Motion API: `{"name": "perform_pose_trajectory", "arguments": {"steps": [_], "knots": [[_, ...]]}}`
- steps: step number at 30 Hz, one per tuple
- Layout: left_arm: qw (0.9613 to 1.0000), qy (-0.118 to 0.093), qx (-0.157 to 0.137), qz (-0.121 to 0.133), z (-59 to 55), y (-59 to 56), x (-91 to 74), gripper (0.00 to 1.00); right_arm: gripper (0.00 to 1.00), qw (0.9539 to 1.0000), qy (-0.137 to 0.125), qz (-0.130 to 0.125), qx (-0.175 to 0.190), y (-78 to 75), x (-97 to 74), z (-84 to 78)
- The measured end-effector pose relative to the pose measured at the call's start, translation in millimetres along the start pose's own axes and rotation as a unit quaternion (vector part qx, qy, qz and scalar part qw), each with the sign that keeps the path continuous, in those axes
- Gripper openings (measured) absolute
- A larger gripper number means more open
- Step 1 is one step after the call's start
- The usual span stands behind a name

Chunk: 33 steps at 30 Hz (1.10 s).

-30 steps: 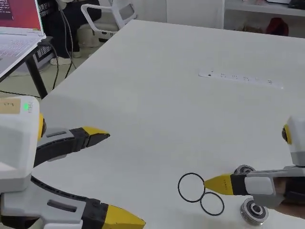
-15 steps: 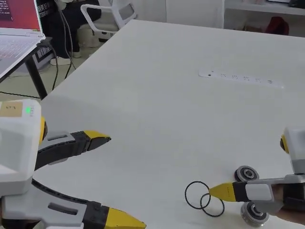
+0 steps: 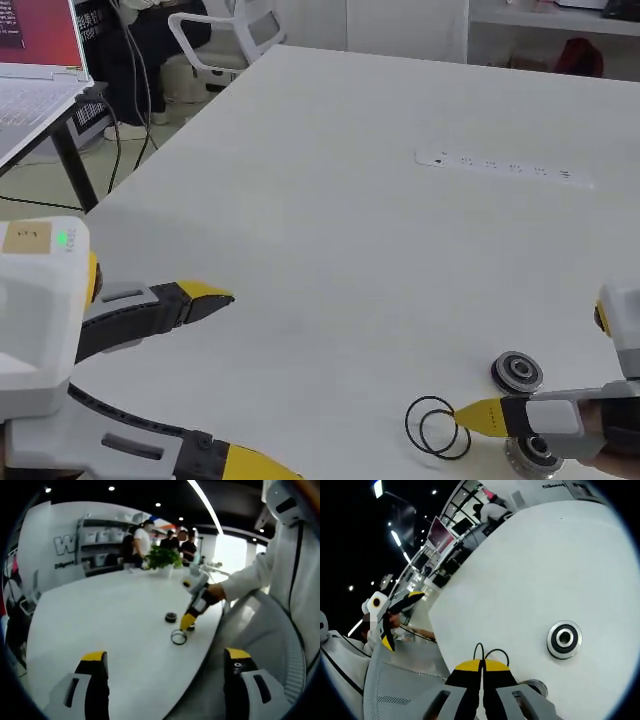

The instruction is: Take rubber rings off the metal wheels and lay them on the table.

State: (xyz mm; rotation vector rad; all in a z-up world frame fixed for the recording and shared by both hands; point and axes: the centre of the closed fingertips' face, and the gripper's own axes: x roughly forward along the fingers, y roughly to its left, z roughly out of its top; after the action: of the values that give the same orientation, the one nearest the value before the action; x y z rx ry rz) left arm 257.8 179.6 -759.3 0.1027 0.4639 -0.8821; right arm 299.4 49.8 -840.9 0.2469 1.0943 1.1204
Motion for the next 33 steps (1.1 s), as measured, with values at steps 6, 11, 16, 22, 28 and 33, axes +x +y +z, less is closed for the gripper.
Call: {"name": "perform_pose_trajectory", "arguments": {"steps": [6, 11, 16, 22, 28, 33], "knots": [[1.0, 0.008, -0.001, 0.003, -4.8, 1.2, 0.9, 0.97, 0.0, 1.0, 0.0, -0.006, 0.006, -5.0, -3.1, -0.8], [1.0, 0.008, -0.001, 0.003, -4.2, 0.5, 0.6, 0.97, 0.0, 0.9999, -0.001, -0.011, 0.012, -8.7, -5.8, -0.6], [0.9999, 0.009, -0.002, 0.004, -4.5, 1.2, 0.5, 0.97, 0.0, 0.9997, 0.004, -0.018, 0.013, -12.1, -6.0, -3.2], [0.9999, 0.012, -0.003, 0.004, -6.5, 2.0, 1.2, 0.97, 0.0, 0.9995, 0.006, -0.025, 0.019, -15.2, -6.1, -4.1], [0.9999, 0.013, -0.003, 0.002, -7.2, 1.8, 1.6, 0.96, 0.0, 0.9993, 0.01, -0.027, 0.023, -17.1, -4.1, -6.3], [0.9999, 0.01, -0.001, 0.009, -6.3, 5.2, 1.5, 0.97, 0.0, 0.9992, 0.014, -0.031, 0.022, -18.7, -3.0, -7.7]]}}
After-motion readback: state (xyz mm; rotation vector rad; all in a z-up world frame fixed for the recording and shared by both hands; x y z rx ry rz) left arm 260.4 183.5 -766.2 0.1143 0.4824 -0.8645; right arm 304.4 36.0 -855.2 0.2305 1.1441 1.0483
